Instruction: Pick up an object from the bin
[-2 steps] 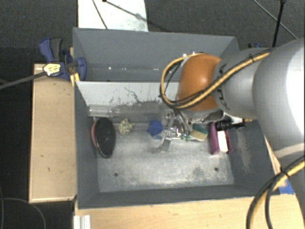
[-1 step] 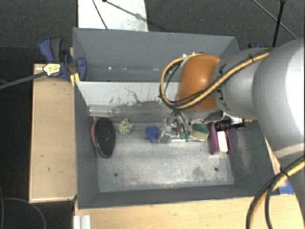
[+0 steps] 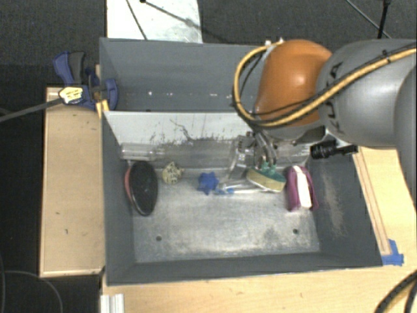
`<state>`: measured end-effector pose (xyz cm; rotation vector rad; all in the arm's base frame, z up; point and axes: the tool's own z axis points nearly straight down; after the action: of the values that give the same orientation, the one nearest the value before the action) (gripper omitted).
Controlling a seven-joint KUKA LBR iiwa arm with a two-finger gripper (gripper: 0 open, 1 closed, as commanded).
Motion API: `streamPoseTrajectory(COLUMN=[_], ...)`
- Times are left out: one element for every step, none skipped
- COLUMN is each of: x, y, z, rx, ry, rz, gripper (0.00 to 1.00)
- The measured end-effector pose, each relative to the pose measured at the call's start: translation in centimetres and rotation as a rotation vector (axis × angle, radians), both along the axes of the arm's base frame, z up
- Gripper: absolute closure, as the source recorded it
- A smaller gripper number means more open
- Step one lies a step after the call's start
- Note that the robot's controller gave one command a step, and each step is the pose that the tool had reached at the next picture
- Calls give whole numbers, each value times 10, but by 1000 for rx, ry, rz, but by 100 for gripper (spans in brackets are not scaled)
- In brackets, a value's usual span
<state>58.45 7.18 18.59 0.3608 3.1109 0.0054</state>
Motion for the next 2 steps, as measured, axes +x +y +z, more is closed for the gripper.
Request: streamPoseTrajectory(x=[-7, -7], y=[7, 7], z=[-19, -18], rx=[-1, -1], ry=[13, 13], rz=[-93, -93], gripper=[100, 0])
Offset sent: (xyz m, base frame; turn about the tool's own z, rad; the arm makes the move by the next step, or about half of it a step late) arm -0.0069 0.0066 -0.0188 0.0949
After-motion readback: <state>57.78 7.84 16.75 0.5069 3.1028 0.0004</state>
